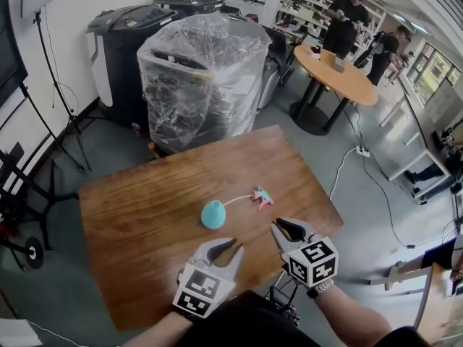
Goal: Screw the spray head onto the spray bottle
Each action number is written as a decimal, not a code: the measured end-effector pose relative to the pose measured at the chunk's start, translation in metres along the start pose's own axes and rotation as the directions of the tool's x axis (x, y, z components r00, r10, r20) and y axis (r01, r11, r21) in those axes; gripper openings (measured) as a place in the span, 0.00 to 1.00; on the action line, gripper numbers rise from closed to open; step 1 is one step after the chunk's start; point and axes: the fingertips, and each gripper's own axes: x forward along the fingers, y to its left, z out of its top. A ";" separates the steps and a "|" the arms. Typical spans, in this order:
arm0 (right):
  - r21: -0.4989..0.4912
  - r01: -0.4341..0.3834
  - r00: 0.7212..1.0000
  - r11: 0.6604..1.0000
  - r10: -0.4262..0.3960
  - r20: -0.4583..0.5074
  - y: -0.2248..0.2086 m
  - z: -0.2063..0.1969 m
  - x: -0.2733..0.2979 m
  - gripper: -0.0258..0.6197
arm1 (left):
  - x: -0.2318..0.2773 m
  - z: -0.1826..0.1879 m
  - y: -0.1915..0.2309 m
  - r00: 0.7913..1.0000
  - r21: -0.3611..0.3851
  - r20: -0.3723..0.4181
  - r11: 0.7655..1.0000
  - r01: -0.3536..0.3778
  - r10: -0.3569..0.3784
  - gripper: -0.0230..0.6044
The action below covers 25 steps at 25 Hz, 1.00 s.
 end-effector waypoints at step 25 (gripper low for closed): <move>-0.178 -0.394 0.915 0.902 0.367 -0.165 -0.114 -0.036 0.063 0.10 | 0.228 -0.095 0.057 0.913 -0.079 -0.338 0.960 -0.267 0.226 0.20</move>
